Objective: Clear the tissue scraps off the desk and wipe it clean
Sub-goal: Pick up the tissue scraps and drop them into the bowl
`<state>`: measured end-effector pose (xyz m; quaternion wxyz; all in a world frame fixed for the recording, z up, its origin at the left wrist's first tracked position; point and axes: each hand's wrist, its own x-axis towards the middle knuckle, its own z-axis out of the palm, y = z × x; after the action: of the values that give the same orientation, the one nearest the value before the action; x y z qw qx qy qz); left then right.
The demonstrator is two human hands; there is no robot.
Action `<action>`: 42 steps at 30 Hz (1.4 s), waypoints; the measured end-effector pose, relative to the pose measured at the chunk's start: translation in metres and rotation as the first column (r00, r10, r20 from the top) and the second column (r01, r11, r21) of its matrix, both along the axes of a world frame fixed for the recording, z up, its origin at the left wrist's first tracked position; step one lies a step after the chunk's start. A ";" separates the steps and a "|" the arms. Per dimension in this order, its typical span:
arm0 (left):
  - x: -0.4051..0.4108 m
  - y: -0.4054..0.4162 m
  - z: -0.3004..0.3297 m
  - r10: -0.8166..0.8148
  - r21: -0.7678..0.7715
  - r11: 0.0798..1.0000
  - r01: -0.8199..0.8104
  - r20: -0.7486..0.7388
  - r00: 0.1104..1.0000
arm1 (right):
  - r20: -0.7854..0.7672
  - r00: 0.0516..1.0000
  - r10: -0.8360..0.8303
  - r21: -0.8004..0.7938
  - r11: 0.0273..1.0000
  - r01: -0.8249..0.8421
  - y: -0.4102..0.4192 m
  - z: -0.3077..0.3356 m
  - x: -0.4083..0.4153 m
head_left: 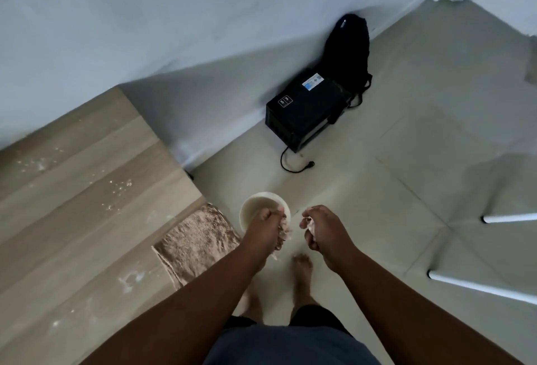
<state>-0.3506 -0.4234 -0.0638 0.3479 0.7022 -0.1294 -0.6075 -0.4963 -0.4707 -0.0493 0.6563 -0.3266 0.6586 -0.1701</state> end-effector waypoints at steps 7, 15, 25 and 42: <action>-0.019 -0.015 -0.034 0.259 0.138 0.958 -0.253 -0.023 0.966 | 0.011 0.985 0.174 0.050 0.983 -0.174 -0.047 -0.033 0.004; -0.037 -0.034 -0.097 0.484 0.231 0.856 -0.462 -0.042 0.874 | -0.020 0.963 0.269 0.141 0.954 -0.263 -0.083 -0.090 0.019; -0.035 -0.033 -0.175 0.624 0.310 0.749 -0.585 -0.036 0.780 | -0.087 0.939 0.334 0.239 0.922 -0.306 -0.100 -0.158 0.023; -0.020 -0.023 -0.266 0.927 0.373 0.376 -0.848 -0.152 0.344 | -0.078 0.939 0.335 0.320 0.900 -0.295 -0.085 -0.260 0.063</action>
<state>-0.3709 -0.4464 -0.3302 0.5560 0.5767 0.4081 -0.4379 -0.4334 -0.5553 -0.3095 0.6728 -0.3348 0.6567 0.0633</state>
